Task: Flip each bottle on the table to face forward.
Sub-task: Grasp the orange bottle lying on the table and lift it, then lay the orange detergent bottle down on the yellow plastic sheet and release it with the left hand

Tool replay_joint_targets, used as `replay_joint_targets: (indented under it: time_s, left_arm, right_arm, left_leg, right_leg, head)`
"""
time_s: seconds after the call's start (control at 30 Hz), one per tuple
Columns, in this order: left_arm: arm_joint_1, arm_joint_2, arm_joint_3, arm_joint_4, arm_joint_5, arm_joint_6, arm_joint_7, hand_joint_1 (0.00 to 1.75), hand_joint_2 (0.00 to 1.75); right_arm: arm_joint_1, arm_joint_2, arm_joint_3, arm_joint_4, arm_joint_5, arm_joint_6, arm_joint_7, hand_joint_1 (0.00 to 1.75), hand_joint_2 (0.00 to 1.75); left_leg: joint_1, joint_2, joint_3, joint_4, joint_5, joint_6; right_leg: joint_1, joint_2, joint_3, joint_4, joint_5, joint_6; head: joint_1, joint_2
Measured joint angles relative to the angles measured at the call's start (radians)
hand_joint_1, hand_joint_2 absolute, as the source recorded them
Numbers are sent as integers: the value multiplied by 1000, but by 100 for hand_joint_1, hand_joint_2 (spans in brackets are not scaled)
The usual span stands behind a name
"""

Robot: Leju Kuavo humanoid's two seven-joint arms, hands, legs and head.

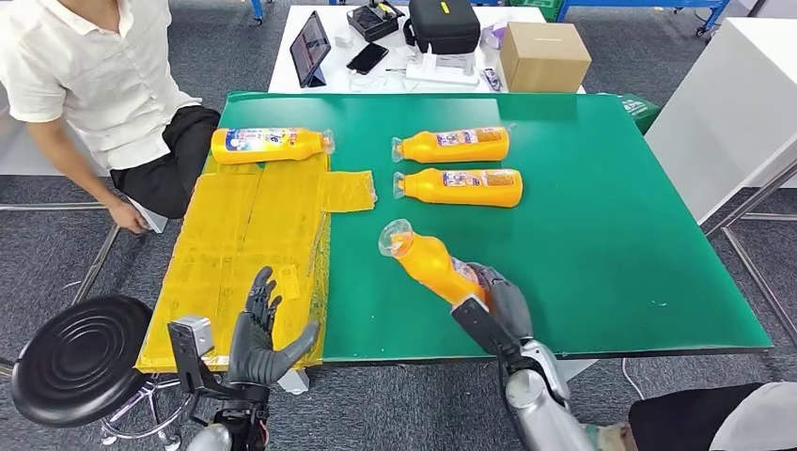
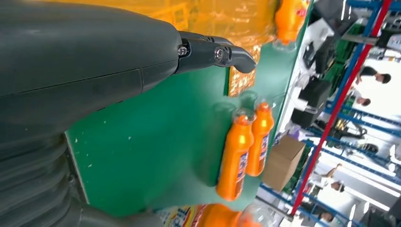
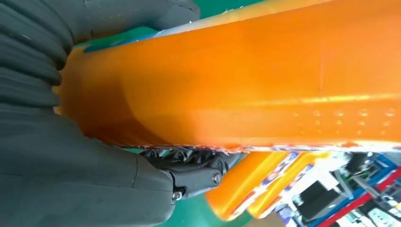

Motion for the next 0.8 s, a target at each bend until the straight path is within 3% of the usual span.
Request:
replay_joint_targets:
  time_s: [0.33,0.8]
  left_arm:
    - [-117,-14,-79,144,2,-65,-20,0,175]
    - [-149,-23,-125,201,127,-105,-14,0,175]
  right_arm:
    - [27,49,102,-23,-118,-38,-45,158,175]
    - [26,82,201,-23,-132,-67,-71,143,175]
  left_leg:
    - [-1,-4,-8,0,1,0]
    - [-1,-4,-13,0,1,0]
  right_leg:
    - [-1,-4,-6,1,0,0]
    - [-1,-5,-11,1,0,0]
  head:
    - [0,0]
    - [0,0]
